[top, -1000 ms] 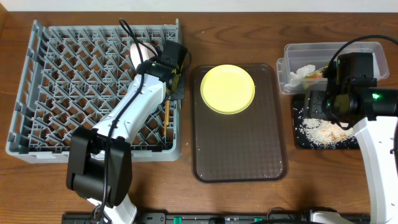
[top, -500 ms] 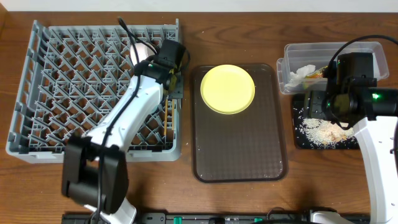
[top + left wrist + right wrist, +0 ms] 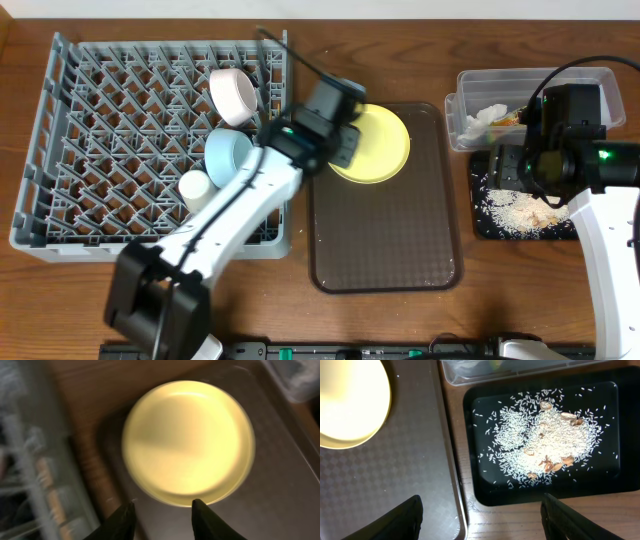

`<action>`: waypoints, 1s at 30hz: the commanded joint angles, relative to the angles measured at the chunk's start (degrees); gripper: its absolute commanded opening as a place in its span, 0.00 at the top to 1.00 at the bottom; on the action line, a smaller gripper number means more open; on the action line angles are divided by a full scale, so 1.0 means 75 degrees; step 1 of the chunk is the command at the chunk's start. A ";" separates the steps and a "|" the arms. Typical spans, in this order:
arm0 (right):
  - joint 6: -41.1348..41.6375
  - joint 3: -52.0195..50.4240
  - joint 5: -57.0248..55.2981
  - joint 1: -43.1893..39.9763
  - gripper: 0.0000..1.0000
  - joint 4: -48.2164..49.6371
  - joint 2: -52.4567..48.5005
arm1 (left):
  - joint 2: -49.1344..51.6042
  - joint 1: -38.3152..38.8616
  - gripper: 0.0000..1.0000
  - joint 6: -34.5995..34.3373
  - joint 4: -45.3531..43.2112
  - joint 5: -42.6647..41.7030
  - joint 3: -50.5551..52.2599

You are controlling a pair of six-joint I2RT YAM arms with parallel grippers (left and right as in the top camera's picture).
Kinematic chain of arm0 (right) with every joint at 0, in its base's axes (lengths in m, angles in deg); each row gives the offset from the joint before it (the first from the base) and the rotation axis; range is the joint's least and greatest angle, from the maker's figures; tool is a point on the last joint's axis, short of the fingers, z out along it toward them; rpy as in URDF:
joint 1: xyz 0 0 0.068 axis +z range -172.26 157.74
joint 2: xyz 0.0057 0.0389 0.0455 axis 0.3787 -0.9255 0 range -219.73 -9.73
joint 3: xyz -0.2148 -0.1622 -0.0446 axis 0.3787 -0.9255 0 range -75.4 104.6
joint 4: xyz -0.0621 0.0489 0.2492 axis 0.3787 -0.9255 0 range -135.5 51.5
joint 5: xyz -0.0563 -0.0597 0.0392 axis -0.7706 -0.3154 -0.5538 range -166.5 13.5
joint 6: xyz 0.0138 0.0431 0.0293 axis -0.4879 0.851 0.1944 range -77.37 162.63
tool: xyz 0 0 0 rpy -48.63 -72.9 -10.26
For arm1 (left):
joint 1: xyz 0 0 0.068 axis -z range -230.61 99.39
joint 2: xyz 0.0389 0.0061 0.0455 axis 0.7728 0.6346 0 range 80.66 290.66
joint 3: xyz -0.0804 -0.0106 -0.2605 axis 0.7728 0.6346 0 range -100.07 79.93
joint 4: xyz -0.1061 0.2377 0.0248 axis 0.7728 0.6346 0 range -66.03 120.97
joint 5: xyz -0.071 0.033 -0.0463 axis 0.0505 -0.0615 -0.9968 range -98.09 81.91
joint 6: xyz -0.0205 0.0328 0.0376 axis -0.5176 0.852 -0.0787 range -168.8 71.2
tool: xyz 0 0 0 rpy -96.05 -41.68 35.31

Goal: Sort waste into correct bins and load items into the dishwasher rack
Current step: 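Grasp the yellow plate rim on the tray with the left gripper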

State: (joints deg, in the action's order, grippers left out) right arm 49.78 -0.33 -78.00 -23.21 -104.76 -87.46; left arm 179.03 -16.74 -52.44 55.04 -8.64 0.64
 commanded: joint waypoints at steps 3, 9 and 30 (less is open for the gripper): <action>-0.0073 0.0134 -0.0023 -0.0050 0.26 0.0000 0.0026 | 0.0740 0.0697 0.58 0.0895 -0.0198 -0.0131 -0.0111; -0.0073 0.0134 -0.0017 -0.0050 0.26 0.0000 0.0026 | 0.1527 0.1204 0.56 0.1405 -0.0522 -0.0128 -0.0111; -0.0076 0.0134 -0.0020 -0.0050 0.26 -0.0082 0.0026 | 0.2999 0.1282 0.86 0.1425 -0.1122 0.0012 -0.0111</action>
State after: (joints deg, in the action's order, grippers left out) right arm 49.78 -0.33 -78.00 -23.21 -105.15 -87.46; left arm 199.99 -6.99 -42.39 45.99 -9.19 0.53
